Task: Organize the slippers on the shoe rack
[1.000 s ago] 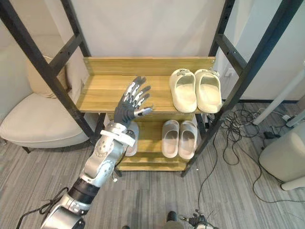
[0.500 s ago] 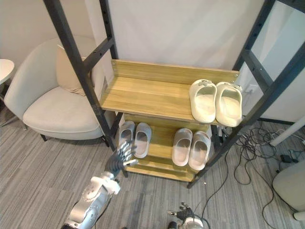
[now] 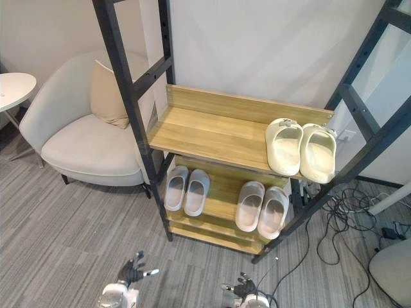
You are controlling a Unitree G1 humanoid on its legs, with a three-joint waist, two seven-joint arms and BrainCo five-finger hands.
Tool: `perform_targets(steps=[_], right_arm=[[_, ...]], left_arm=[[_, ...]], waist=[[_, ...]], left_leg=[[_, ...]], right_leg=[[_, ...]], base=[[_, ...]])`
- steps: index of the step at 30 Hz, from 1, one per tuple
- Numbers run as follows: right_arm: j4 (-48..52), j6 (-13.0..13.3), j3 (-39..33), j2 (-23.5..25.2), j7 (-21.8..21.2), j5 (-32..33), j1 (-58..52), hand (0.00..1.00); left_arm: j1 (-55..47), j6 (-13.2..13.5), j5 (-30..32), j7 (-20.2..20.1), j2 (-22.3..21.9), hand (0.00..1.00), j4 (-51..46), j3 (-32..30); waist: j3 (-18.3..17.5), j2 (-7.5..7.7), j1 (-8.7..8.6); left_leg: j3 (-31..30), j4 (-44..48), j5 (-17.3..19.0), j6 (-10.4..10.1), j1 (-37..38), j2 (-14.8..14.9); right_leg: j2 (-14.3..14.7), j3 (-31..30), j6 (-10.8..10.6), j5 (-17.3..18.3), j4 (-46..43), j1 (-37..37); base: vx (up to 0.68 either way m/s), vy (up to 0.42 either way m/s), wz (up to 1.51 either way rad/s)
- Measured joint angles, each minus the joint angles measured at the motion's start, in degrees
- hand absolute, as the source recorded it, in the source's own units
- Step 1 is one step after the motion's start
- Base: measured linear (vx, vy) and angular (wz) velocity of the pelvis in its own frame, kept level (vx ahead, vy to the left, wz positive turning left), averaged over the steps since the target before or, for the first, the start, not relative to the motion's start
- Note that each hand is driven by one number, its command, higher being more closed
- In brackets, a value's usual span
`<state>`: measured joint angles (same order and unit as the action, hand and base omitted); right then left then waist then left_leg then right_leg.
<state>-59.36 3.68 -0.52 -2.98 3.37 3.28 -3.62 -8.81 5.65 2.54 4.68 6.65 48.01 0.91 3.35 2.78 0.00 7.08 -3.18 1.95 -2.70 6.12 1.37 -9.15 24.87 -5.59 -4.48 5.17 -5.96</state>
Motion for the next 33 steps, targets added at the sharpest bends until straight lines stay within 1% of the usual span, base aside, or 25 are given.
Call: perform_targets(steps=[5, 8, 9, 10, 12, 13, 14, 15, 16, 17, 18, 19, 20, 22, 23, 24, 25, 26, 27, 28, 29, 30, 31, 32, 33], right_arm=[[0.0, 0.1, -0.5, 0.0, 0.0, -0.9, -0.1, 0.00], [0.1, 0.2, -0.5, 0.0, 0.0, -0.9, -0.1, 0.00], [1.2, 0.3, 0.6, -0.5, 0.0, -1.1, -0.5, 0.00], [1.6, 0.4, 0.9, -0.6, -0.1, -1.1, -0.6, 0.00], [3.5, 1.4, 1.5, -1.4, -0.4, -1.7, -0.7, 0.00], [4.0, 1.9, 1.5, -2.1, -0.2, -3.4, -0.1, 0.00], [4.0, 1.9, 1.8, -2.5, 0.3, -3.4, 0.9, 0.00], [3.9, 1.9, 1.9, -2.6, 0.5, -3.4, 1.3, 0.00], [3.9, 1.9, 1.9, -2.7, 1.3, -3.4, 2.7, 0.00], [3.9, 1.9, 1.9, -2.7, 1.3, -3.4, 2.7, 0.00], [3.9, 1.9, 1.9, -2.9, 1.9, -3.5, 3.8, 0.00], [4.3, 1.8, 1.9, -2.7, 1.9, -3.7, 4.1, 0.00], [4.5, 1.8, 1.9, -2.0, 1.6, -4.9, 3.9, 0.00], [4.5, 1.8, 1.9, -1.5, 1.2, -5.6, 3.1, 0.00], [4.5, 1.7, 1.9, -1.5, 1.0, -5.6, 2.5, 0.00], [4.3, 1.5, 1.9, -1.5, 0.8, -5.6, 2.0, 0.00], [4.2, 1.3, 1.9, -1.5, 0.5, -5.6, 1.4, 0.00], [4.4, 1.3, 1.9, -1.5, 0.0, -5.6, 1.5, 0.00], [4.4, 1.3, 1.8, -1.5, 0.0, -5.6, 1.6, 0.00], [4.3, 1.3, 1.8, -1.4, -0.1, -5.6, 1.7, 0.00], [4.3, 1.4, 1.9, -1.0, -0.2, -5.5, 1.4, 0.00], [4.4, 1.5, 1.9, -0.9, -0.2, -5.5, 1.4, 0.00], [4.3, 1.5, 1.8, -1.0, -0.2, -5.5, 1.2, 0.00], [4.3, 1.5, 1.8, -1.0, -0.1, -5.5, 1.0, 0.00], [4.1, 1.5, 1.8, -1.2, -0.1, -5.5, 0.9, 0.00]], left_arm=[[-0.2, 0.0, 0.9, 1.7, -0.8, 0.00, 0.1, -1.8], [-0.2, 0.0, 0.9, 1.7, -0.9, 0.00, 1.3, -1.8], [-0.4, 0.0, 0.8, 1.7, -0.9, 0.00, 1.3, -2.0], [-0.4, 0.0, 0.8, 1.7, -0.9, 0.00, 1.3, -2.1], [-0.6, 0.0, 0.7, 1.8, -0.7, 0.00, 1.1, -2.3], [-0.2, 0.2, 0.7, 1.7, -0.9, 0.00, 0.8, -2.2], [0.1, 0.2, 0.7, 1.7, -1.4, 0.00, 0.3, -2.1], [0.3, 0.2, 0.6, 1.8, -1.6, 0.00, 0.0, -2.1], [0.3, 0.3, 0.6, 1.9, -1.8, 0.00, -0.7, -2.1], [0.3, 0.3, 0.6, 1.9, -1.8, 0.00, -0.7, -2.1], [1.1, 0.2, 0.6, 2.1, -2.3, 0.00, -0.6, -2.0], [1.1, 0.2, 0.6, 2.5, -2.6, 0.00, -0.5, -2.1], [1.3, 0.2, 0.6, 2.7, -2.6, 0.00, -0.4, -2.2], [1.3, 0.2, 0.6, 2.7, -2.5, 0.00, 0.0, -2.1], [1.3, 0.1, 0.6, 2.7, -2.4, 0.00, 0.1, -2.1], [1.3, 0.1, 0.6, 2.7, -2.3, 0.00, 0.1, -2.0], [1.3, 0.1, 0.6, 2.8, -2.3, 0.00, 0.4, -2.0], [1.3, 0.1, 0.6, 2.8, -1.8, 0.00, 0.6, -1.6], [1.4, 0.1, 0.5, 2.8, -1.4, 0.00, 0.7, -0.9], [1.4, 0.1, 0.3, 2.8, -0.8, 0.00, 0.6, 0.4], [1.6, 0.1, 0.0, 2.8, 0.1, 0.00, 0.8, 0.8], [2.4, 0.0, -0.2, 2.9, 0.3, 0.00, 1.2, 0.8], [3.0, 0.1, -0.4, 2.9, 0.0, 0.00, 1.4, 1.1], [3.5, 0.1, -0.4, 2.9, -0.3, 0.00, 1.6, 1.3], [3.9, 0.1, -0.4, 2.9, -0.8, 0.00, 2.3, 1.3]], waist=[[0.1, -0.09, 0.07], [0.1, -0.18, 0.04], [0.8, -0.48, 0.01], [0.9, -0.26, 0.02], [2.4, -0.61, 0.31], [3.6, -0.50, 0.25], [4.7, -1.16, 0.34], [4.9, -1.32, 0.44], [5.1, -1.80, 1.11], [5.1, -1.80, 1.11], [5.6, -2.04, 1.52], [5.6, -2.27, 2.34], [5.5, -2.07, 2.73], [5.3, -1.84, 2.43], [5.3, -1.60, 2.25], [5.3, -1.33, 2.25], [5.2, -1.27, 2.25], [5.2, -1.17, 1.78], [5.1, -0.85, 1.66], [5.0, -0.46, 1.40], [5.3, -0.78, 0.95], [5.3, -0.71, 0.07], [5.3, -0.59, -0.16], [5.3, -0.17, -0.04], [5.1, 0.10, -0.08]], left_leg=[[-0.1, -0.1, 0.0, 0.0, 0.0, -0.1], [-0.2, -0.1, 0.0, 0.0, 0.0, -0.1], [-0.1, 0.1, 0.0, 0.0, 0.0, 0.0], [-0.1, 0.2, 0.0, 0.0, 0.0, 0.0], [-0.6, 3.2, 1.1, 0.0, -2.5, -0.1], [-1.4, 7.5, 2.8, 0.0, -5.3, 0.0], [-1.7, 11.0, 4.3, 0.2, -8.2, 0.4], [-1.4, 11.8, 5.3, 0.3, -9.0, 0.6], [3.6, 14.3, 7.0, 0.8, -10.8, 2.7], [3.6, 14.3, 7.0, 0.8, -10.8, 2.7], [10.5, 16.6, 7.7, 1.1, -11.3, 5.4], [11.5, 17.2, 7.9, 0.7, -11.3, 5.8], [11.2, 17.4, 7.9, 0.2, -11.1, 5.5], [10.4, 17.8, 8.7, 0.4, -10.7, 4.8], [9.5, 18.8, 9.8, 0.5, -10.6, 4.4], [9.3, 19.5, 10.6, 0.6, -10.2, 4.0], [8.8, 20.1, 11.3, 0.7, -9.8, 3.5], [7.8, 20.6, 11.4, 0.7, -9.5, 2.8], [6.8, 20.6, 11.4, 0.8, -8.9, 2.4], [5.0, 20.7, 11.4, 0.8, -8.6, 2.6], [2.7, 20.7, 11.4, 0.8, -8.7, 3.2], [-0.5, 20.3, 11.3, 0.7, -8.6, 3.5], [-3.7, 20.4, 11.1, 0.3, -9.1, 2.4], [-5.3, 20.4, 11.0, 0.1, -9.2, 1.2], [-6.5, 20.3, 10.9, -0.1, -9.3, 0.0]], right_leg=[[0.0, 0.1, -0.1, 0.1, 0.0, -0.1], [0.0, 0.1, 0.0, 0.2, -0.1, 0.0], [0.0, 0.0, 0.0, 0.2, -0.1, -0.1], [0.0, 0.0, 0.0, 0.2, -0.1, -0.1], [-0.3, 0.4, 0.1, 0.5, -0.2, 0.1], [-0.7, 1.4, 0.0, 1.6, -1.7, 0.7], [-1.0, 3.2, -0.1, 2.4, -3.0, 1.4], [-1.1, 3.6, -0.1, 2.5, -3.1, 1.5], [-0.9, 4.7, -0.1, 2.5, -2.9, 1.9], [-0.9, 4.7, -0.1, 2.5, -2.9, 1.9], [-0.9, 4.8, -0.2, 2.5, -2.9, 2.0], [-1.0, 4.8, -0.2, 2.5, -3.0, 1.9], [-1.4, 4.8, -0.5, 2.8, -3.6, 1.7], [-3.6, 5.8, -1.7, 5.7, -9.0, 2.5], [-6.0, 6.2, -2.4, 8.5, -15.3, 3.8], [-7.8, 6.1, -2.8, 10.2, -20.0, 4.9], [-9.7, 5.6, -2.7, 11.0, -25.9, 6.5], [-12.0, 2.8, -2.2, 10.6, -34.2, 9.6], [-12.5, 0.2, -0.9, 9.7, -38.7, 11.4], [-11.8, -4.6, -1.1, 10.5, -43.7, 14.6], [-8.2, -8.8, -1.1, 14.0, -44.7, 15.8], [-3.0, -14.1, -0.1, 17.0, -41.4, 15.8], [0.8, -18.5, 0.7, 18.0, -34.4, 14.6], [1.8, -21.0, 1.1, 17.2, -29.7, 13.9], [1.7, -21.8, 1.2, 18.8, -27.9, 13.3]], base=[[0.00, 0.000, 0.00], [0.00, 0.000, 0.00], [0.00, 0.000, 0.00], [0.00, 0.000, 0.00], [-0.04, -0.010, 0.15], [-0.10, -0.005, 0.47], [-0.10, 0.005, 0.50], [-0.09, 0.002, 0.52], [-0.02, -0.007, 0.24], [0.00, -0.015, 0.25], [0.06, 0.004, 0.10], [0.11, 0.025, 0.14], [0.17, 0.054, 0.18], [0.14, 0.053, 0.33], [0.15, 0.062, 0.33], [0.22, 0.108, 0.33], [0.19, 0.133, 0.38], [0.15, 0.124, 0.45], [0.13, 0.097, 0.64], [0.19, -0.039, 0.72], [0.20, -0.111, 1.15], [0.18, -0.178, 1.52], [0.11, -0.158, 1.51], [0.07, -0.135, 1.30], [0.05, -0.119, 0.80]])
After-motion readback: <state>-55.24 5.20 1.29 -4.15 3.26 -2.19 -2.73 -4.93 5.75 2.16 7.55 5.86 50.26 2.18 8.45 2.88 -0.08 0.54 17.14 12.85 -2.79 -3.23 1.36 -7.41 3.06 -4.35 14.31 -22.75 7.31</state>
